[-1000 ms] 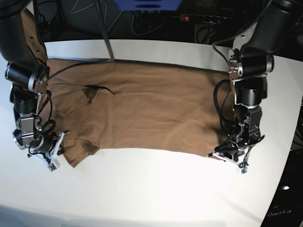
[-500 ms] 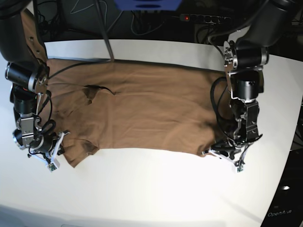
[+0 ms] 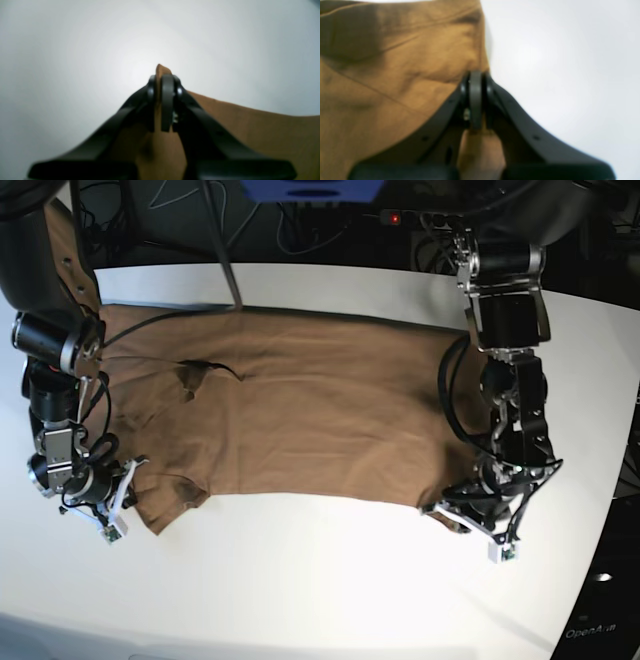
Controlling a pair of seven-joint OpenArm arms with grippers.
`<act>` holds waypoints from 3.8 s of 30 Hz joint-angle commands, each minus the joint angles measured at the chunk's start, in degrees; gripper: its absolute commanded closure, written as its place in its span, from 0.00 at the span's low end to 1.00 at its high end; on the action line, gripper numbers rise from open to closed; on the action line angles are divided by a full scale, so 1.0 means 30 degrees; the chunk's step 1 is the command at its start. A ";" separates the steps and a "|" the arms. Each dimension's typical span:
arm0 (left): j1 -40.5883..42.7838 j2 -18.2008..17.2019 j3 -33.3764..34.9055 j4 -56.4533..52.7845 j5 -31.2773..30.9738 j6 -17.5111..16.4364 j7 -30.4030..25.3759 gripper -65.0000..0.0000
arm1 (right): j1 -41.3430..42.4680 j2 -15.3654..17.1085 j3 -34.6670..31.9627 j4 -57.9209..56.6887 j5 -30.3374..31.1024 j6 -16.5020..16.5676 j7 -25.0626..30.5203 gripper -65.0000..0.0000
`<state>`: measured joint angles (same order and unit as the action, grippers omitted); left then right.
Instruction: Fold the T-shirt properly
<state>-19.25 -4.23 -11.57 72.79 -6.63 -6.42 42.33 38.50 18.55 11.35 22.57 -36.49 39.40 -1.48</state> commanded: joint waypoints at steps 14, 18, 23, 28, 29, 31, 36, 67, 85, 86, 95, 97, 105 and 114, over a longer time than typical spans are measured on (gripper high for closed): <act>0.1126 -0.0158 -0.0054 0.1742 -0.0118 -0.0103 -0.0321 0.95 | -0.4936 -0.0424 0.0127 0.8287 -0.0159 0.0201 -0.0519 0.99; 0.1858 -0.0187 -0.0054 0.2827 -0.0118 -0.0103 -0.0292 0.95 | -0.6255 -0.0834 0.0127 1.0485 -0.0130 0.0201 -0.0549 0.99; 0.2708 -0.0217 -0.0084 0.3999 -0.0118 -0.0103 -0.0175 0.95 | -0.7749 -0.1156 0.0156 1.2917 -0.0130 0.0201 -0.0549 0.99; 0.3792 -0.0246 -0.0084 0.4731 -0.0118 -0.0103 -0.0292 0.95 | -0.9303 -0.1391 0.0567 1.5027 -0.0130 0.0201 -0.0461 0.99; 0.3968 -0.0246 -0.0084 0.4907 -0.0118 -0.0103 -0.0292 0.95 | -0.9508 -0.1566 0.0567 1.5349 -0.0130 0.0201 -0.0461 0.99; 0.4554 -0.0246 -0.0084 0.5347 -0.0118 -0.0103 -0.0321 0.95 | -1.0006 -0.1684 0.0567 1.6228 -0.0130 0.0201 -0.0461 0.99; 0.5521 -0.0246 -0.0084 0.6285 -0.0118 -0.0133 -0.0350 0.95 | -1.1295 -0.1977 0.0567 1.8104 -0.0130 0.0201 -0.0461 0.99; -0.1512 -0.1682 -0.0113 -0.4968 -0.0118 -0.0103 -0.2871 0.25 | -1.1588 -0.2123 0.0508 1.8368 -0.0218 0.0201 -0.0461 0.99; -0.3651 -0.1477 0.0063 -1.2265 0.0028 -0.0103 -0.7647 0.30 | -1.1588 -0.1860 0.0537 1.8368 -0.0218 0.0201 -0.0549 0.99; -0.3651 -0.1477 0.0063 -1.2265 -0.0031 -0.0103 -0.7647 0.35 | -1.1588 -0.1830 0.0537 1.8368 -0.0218 0.0201 -0.0549 0.99; -0.3592 -0.1447 0.0092 -1.2323 -0.0089 -0.0103 -0.7735 0.74 | -1.1588 -0.1860 0.0537 1.8368 -0.0247 0.0201 -0.0549 0.99; -0.3592 -0.1447 0.0092 -1.2822 -0.0089 -0.0103 -0.7794 0.74 | -1.1618 -0.1860 0.0537 1.8368 -0.0247 0.0201 -0.0549 0.99; -0.3622 -0.1418 0.0063 -1.3173 -0.0118 -0.0133 -0.7823 0.74 | -1.1676 -0.1889 0.0537 1.8397 -0.0247 0.0201 -0.0549 0.98; -0.3622 -0.1184 -0.0084 -1.3232 -0.0118 -0.2418 -0.7823 0.74 | -1.1705 -0.1860 0.0537 1.8397 -0.0247 0.0201 -0.0549 0.98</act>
<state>-29.67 -8.25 -11.90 33.34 -7.09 -13.28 15.22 2.50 12.21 12.73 76.69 -37.58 40.49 -4.03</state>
